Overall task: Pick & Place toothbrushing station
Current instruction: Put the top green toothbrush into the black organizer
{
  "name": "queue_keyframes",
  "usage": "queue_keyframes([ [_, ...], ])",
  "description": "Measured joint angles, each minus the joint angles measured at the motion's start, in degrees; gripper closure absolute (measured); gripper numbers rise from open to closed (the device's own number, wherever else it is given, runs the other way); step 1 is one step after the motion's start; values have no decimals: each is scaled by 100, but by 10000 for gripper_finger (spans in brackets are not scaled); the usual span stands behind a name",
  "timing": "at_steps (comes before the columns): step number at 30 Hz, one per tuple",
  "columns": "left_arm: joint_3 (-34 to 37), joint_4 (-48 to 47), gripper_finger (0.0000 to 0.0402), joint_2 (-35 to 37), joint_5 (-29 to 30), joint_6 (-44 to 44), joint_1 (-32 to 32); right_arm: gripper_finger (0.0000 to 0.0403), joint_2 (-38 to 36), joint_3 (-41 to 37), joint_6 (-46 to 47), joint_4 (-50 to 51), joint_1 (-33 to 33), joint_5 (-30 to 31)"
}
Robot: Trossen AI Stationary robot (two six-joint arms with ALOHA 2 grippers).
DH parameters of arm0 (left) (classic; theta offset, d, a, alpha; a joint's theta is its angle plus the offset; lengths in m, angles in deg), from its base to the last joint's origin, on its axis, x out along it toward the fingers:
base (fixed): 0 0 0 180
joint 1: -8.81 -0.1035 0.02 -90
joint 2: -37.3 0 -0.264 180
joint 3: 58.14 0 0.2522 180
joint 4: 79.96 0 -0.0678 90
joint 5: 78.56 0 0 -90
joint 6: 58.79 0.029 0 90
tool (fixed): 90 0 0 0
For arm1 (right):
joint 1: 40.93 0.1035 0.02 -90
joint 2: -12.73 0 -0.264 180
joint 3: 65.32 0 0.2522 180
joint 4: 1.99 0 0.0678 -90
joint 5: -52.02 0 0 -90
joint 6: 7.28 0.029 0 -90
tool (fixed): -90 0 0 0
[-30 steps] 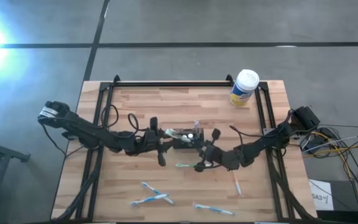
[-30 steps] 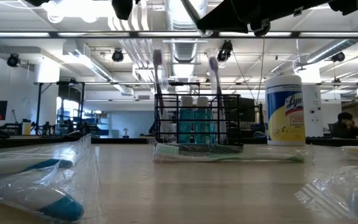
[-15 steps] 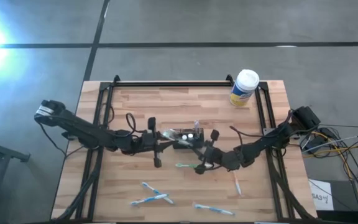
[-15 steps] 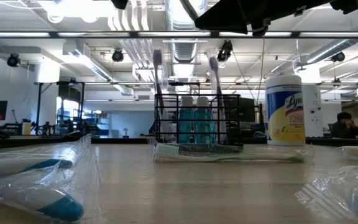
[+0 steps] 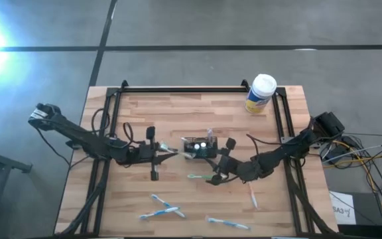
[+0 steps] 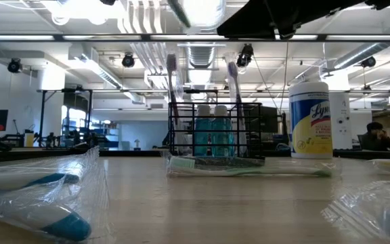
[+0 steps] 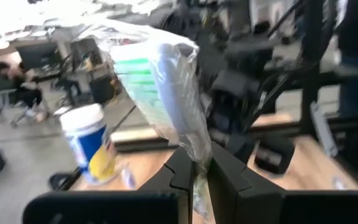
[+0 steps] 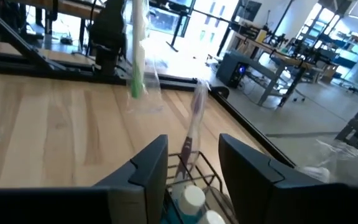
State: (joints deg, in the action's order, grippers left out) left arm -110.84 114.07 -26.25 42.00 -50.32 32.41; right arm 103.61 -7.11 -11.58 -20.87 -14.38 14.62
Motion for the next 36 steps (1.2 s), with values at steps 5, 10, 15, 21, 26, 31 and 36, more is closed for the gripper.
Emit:
queue_keyframes([
  [5,181,-271,375,-109,191,-232,-38,287,-378,0,30,550,151,2],
  [10,131,-397,375,-439,237,-199,-168,328,-660,-35,150,1062,389,-99],
  [15,4,-469,375,-767,240,-166,-332,386,-885,-141,134,1110,550,-255],
  [21,-92,-614,375,-985,248,-168,-536,392,-981,-310,230,1108,552,-315],
  [26,-150,-724,375,-968,298,-206,-580,392,-1014,-368,263,1107,546,-317],
  [31,-423,-1152,375,-941,298,-172,-600,392,-1015,-374,261,1104,544,-317],
  [36,-474,-1498,375,-980,298,-351,-637,392,-1015,-374,264,1103,544,-317],
])
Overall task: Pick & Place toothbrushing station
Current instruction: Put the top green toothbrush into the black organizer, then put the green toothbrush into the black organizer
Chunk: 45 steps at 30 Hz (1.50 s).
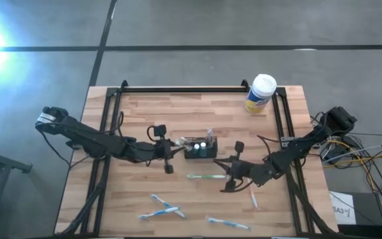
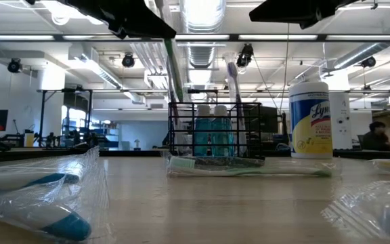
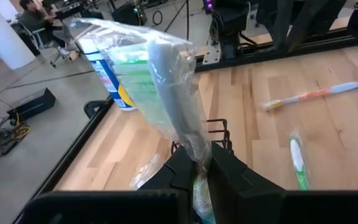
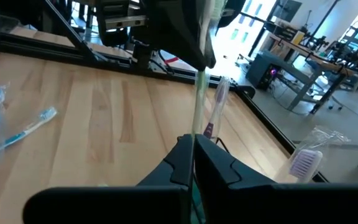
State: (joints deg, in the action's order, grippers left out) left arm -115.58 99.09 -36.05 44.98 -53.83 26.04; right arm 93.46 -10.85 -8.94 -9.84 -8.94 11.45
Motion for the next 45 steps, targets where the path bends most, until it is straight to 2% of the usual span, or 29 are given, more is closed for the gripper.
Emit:
queue_keyframes([
  [6,121,16,375,-147,-2,-94,-57,392,0,-2,21,-4,0,2],
  [13,297,676,375,-616,-2,-162,-113,392,0,-2,21,-4,0,0],
  [24,297,782,375,-1351,-2,-341,-295,392,0,-2,19,8,0,0],
  [29,297,868,370,-1423,-48,-349,-330,392,0,-2,21,23,0,0],
  [33,299,934,325,-1291,-165,-459,-326,392,0,-2,21,31,0,0],
  [39,299,712,231,-1010,-542,-607,-328,392,0,-2,21,40,0,0],
  [45,302,380,144,-601,-574,-690,-311,392,0,-2,49,41,0,0],
])
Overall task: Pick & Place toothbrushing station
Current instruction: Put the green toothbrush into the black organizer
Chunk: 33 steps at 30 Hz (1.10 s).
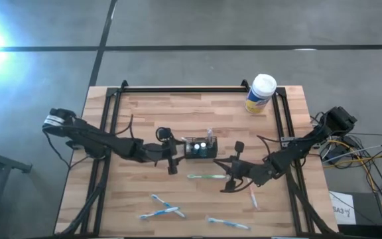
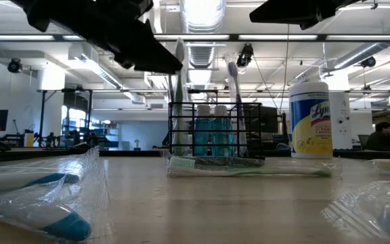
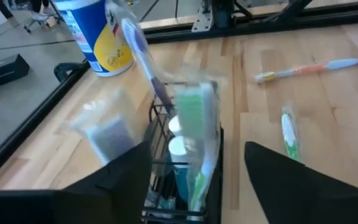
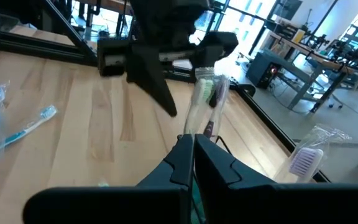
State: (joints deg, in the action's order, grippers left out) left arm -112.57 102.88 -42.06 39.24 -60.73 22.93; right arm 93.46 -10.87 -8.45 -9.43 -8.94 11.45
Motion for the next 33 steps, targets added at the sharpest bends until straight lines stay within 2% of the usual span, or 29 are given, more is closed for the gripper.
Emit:
queue_keyframes([
  [5,-55,-717,117,833,-411,-129,202,392,0,0,13,1,0,-2],
  [8,-35,-1216,119,1486,-1114,-195,410,392,0,-14,15,1,0,-6],
  [10,54,-1428,130,1946,-1259,-159,618,392,0,-31,19,1,0,-14],
  [12,220,-1488,152,2454,-1227,-66,832,392,0,-42,62,-1,-1,-28],
  [15,596,-1473,206,3261,-752,35,1047,392,1,-44,76,-8,-2,-29],
  [17,910,-1476,253,3743,-458,-31,1122,392,1,-44,79,-16,-2,-21],
  [22,1729,-1426,381,4664,-369,-139,1124,392,2,-44,218,-6,-2,-15],
  [31,2775,-1279,397,5240,-476,373,1098,392,2,-44,357,-6,-97,-15],
  [33,2995,-1183,398,5278,-488,378,1056,392,2,-44,487,-4,-170,-188],
])
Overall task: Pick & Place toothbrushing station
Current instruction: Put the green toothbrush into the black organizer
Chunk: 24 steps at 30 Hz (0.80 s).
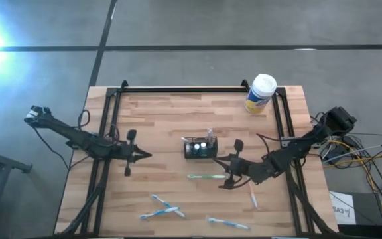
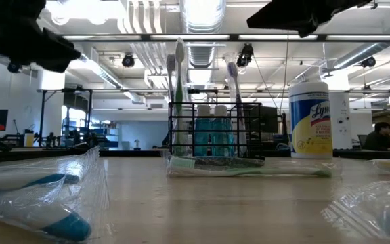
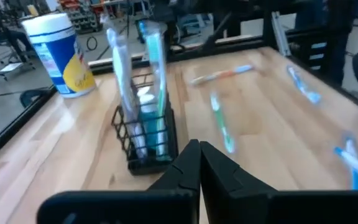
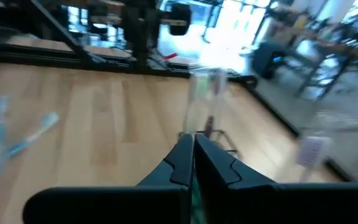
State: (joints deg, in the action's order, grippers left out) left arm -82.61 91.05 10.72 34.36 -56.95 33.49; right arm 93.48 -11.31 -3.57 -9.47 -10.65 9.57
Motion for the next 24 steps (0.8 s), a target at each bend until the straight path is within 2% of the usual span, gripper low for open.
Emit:
queue_keyframes([
  [2,212,228,399,64,-165,-24,-41,392,0,0,128,-2,-119,-643],
  [6,629,981,399,306,-1061,64,-36,394,59,0,391,-228,-426,-2535],
  [8,775,1092,399,465,-1102,49,-37,394,150,0,472,-418,-511,-3157],
  [9,848,1078,399,540,-1047,7,-43,394,218,0,511,-510,-538,-3278],
  [17,1015,976,398,984,-872,-378,-56,394,522,13,1207,-176,-675,-3233],
  [21,1018,925,396,1013,-815,-445,-56,394,550,52,1501,464,-664,-3193],
  [24,1018,931,387,1005,-674,-445,-56,394,555,104,1861,1092,-574,-2805],
])
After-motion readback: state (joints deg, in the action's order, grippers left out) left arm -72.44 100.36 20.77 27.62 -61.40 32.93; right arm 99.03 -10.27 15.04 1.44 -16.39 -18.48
